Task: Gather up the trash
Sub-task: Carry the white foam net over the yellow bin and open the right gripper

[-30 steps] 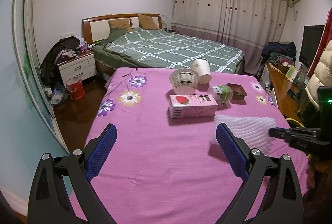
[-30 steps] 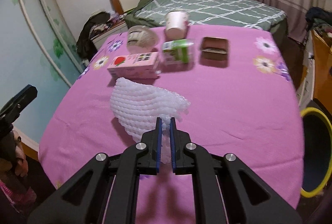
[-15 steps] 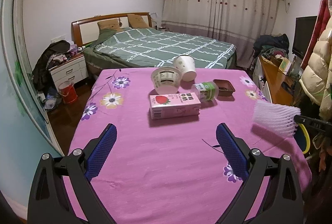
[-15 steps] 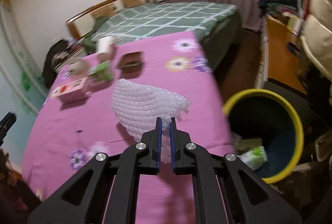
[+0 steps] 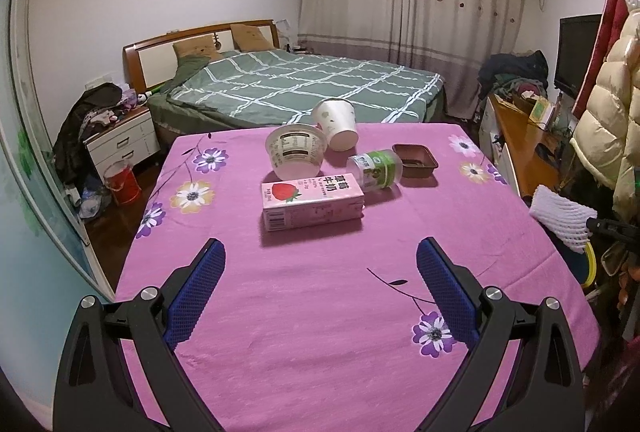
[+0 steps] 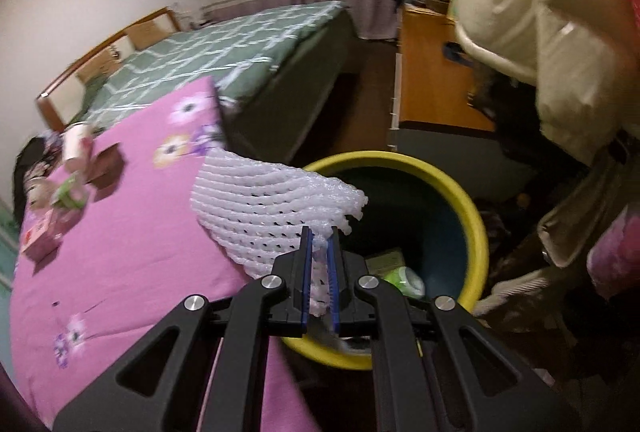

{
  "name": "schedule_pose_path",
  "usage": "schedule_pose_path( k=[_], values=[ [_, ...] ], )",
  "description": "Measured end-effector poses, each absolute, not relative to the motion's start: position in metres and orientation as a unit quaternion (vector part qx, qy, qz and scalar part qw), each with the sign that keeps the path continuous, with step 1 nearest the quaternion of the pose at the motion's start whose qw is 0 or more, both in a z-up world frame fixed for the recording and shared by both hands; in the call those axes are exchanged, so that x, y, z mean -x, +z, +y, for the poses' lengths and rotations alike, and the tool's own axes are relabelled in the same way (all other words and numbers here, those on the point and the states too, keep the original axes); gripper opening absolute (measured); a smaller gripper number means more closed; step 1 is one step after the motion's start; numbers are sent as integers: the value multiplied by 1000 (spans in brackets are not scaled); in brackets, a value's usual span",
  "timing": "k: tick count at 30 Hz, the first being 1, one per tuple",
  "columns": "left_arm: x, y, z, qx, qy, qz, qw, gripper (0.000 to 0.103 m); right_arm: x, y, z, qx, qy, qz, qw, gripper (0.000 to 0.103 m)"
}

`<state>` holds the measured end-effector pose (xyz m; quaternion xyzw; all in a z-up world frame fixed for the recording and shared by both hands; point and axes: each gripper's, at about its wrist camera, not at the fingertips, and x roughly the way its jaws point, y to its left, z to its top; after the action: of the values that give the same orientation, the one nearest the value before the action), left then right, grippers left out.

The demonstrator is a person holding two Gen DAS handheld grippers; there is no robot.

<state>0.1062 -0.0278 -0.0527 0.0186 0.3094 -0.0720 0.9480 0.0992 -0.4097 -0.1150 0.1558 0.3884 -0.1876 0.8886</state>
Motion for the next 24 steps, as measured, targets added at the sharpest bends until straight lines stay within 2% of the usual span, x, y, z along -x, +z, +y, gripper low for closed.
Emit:
schedule_pose_path(
  k=[13,15,19,24],
  values=[
    [-121,-64,-32,-22,-74,325,942,95,-108,-149,-447,-167,-238,415,862,8],
    [-125,-67,-32,-20,-74,330,941,95,-108,-152,-450,-169,-244,418,859,11],
    [-132,-73,-33,-17,-75,337,938,95,-106,-154,-455,-169,-259,416,855,24],
    [-139,-80,-35,-19,-75,342,936,95,-103,-156,-458,-166,-271,415,853,26]
  ],
)
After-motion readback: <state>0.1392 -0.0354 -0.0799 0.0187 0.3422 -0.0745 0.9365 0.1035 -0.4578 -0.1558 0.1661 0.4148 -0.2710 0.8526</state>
